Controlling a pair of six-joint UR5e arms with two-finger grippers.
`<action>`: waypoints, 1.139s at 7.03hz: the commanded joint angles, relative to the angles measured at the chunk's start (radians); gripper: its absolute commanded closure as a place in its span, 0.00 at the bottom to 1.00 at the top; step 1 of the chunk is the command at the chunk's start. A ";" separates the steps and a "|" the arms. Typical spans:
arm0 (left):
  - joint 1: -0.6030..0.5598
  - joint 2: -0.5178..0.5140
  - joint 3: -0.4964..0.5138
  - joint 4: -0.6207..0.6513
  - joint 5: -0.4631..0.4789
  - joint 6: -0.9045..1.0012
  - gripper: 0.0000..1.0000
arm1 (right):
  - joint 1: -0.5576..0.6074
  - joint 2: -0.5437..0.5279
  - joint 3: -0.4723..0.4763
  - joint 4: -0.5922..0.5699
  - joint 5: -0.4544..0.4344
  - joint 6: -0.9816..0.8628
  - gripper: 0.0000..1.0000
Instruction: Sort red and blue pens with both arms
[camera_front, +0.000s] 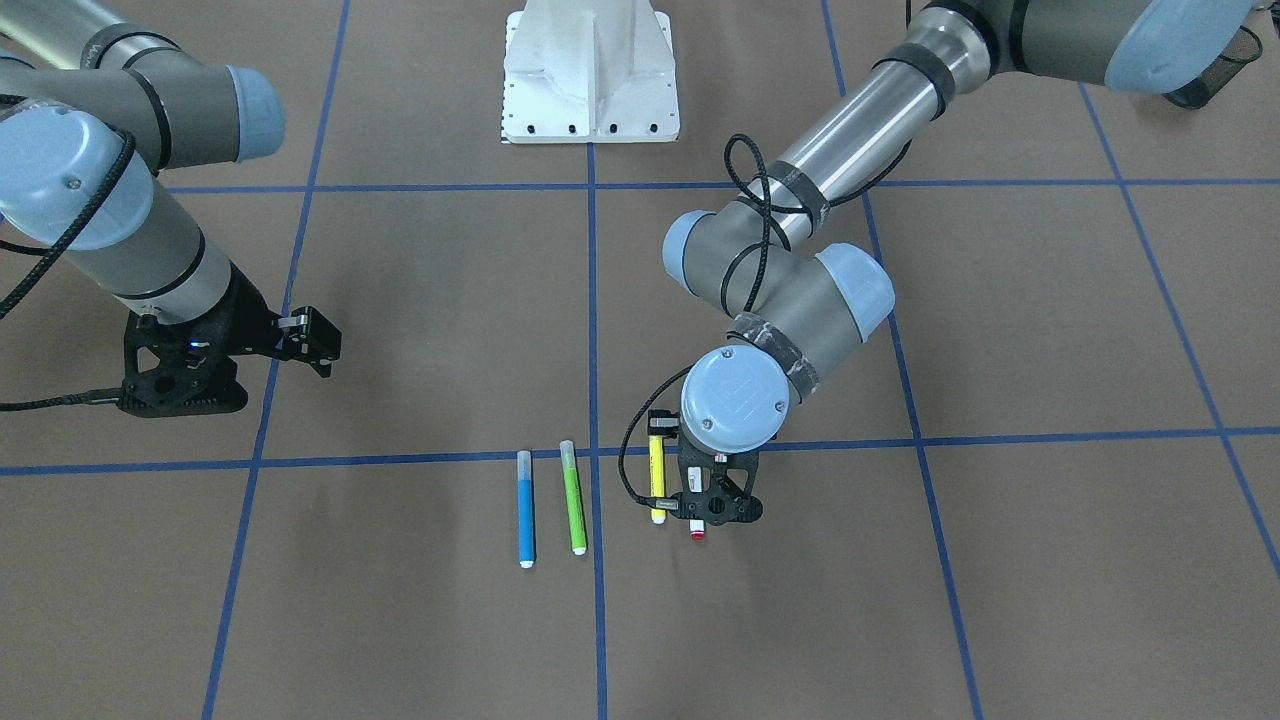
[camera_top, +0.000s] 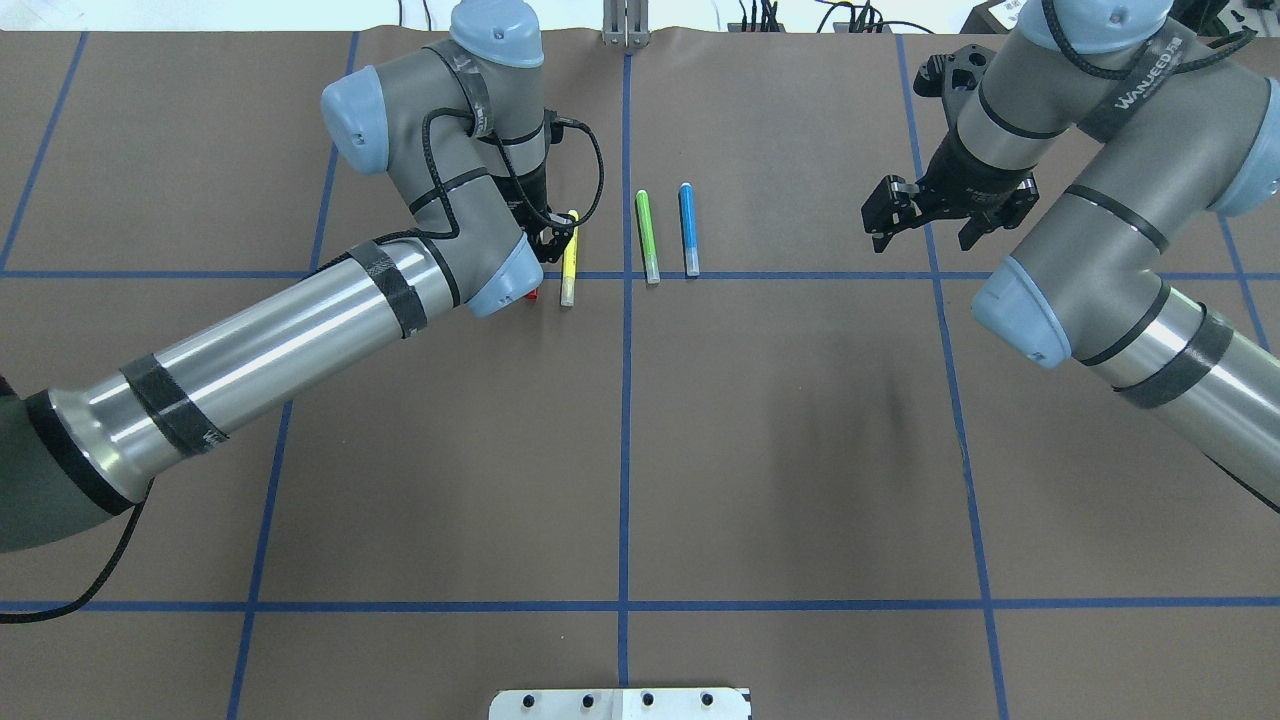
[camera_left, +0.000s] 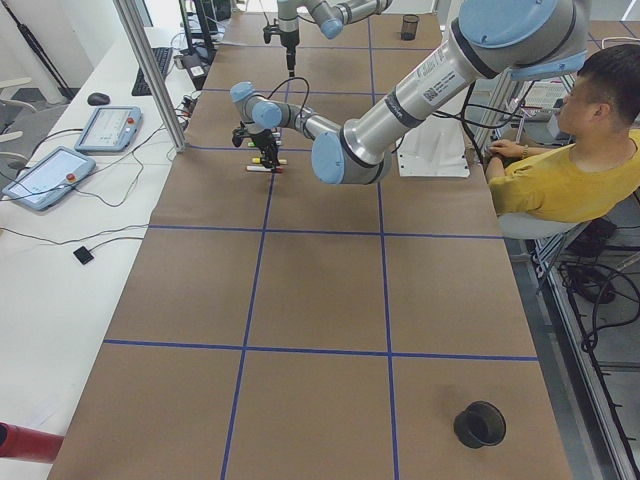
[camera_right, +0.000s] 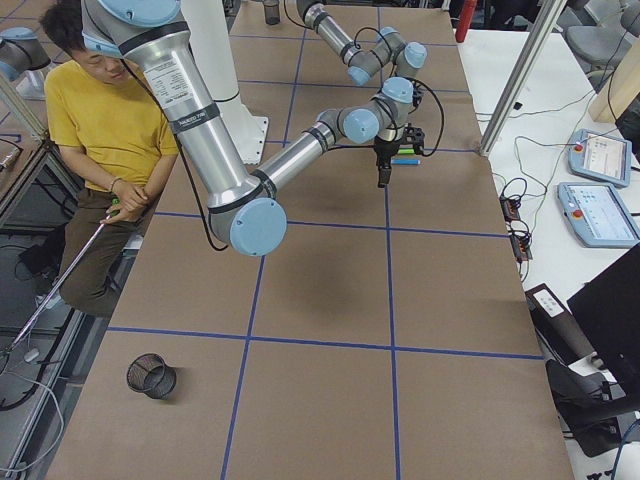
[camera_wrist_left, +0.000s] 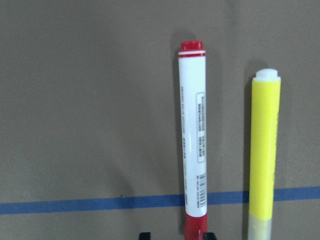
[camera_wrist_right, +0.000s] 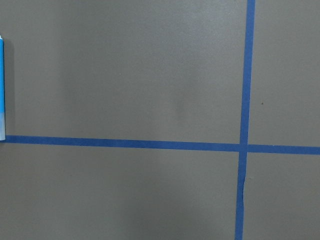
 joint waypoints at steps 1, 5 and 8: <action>0.004 -0.007 0.012 -0.014 0.000 -0.016 0.54 | -0.001 -0.001 0.000 0.000 -0.001 0.000 0.00; 0.026 -0.008 0.012 -0.034 0.000 -0.061 0.54 | -0.003 -0.004 -0.001 0.000 -0.001 -0.002 0.00; 0.030 -0.005 0.012 -0.034 0.000 -0.061 0.62 | -0.004 -0.004 -0.001 0.000 -0.001 0.000 0.00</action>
